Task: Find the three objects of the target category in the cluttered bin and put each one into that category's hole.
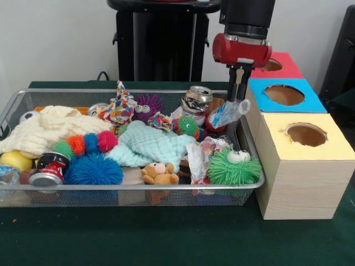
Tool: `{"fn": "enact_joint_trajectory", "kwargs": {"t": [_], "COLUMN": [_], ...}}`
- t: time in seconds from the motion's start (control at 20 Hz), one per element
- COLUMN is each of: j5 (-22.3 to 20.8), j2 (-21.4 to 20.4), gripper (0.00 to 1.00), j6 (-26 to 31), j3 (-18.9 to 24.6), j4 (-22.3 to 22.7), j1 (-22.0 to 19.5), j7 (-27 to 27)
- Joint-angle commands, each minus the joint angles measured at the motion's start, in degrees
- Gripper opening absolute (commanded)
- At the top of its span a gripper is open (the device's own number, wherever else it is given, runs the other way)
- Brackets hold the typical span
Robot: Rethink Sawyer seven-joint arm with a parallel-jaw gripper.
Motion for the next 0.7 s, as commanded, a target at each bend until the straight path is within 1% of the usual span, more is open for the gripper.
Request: {"fn": "enact_joint_trajectory", "kwargs": {"t": [0.05,0.2,0.35,0.55,0.7], "j5": [2.4,2.8,3.9,4.8,5.4], "j2": [-3.2,-4.1,-5.5,-7.1,-7.9], "gripper": [0.0,0.0,0.0,0.0,0.0], "j6": [8.5,9.7,12.3,15.2,16.1], "j3": [2.0,1.8,0.1,-1.4,-2.1], "j4": [2.4,2.7,2.6,2.8,2.9], "j1": [0.2,0.7,3.1,5.3,6.4], "j7": [9.7,10.1,11.1,11.8,11.9]}}
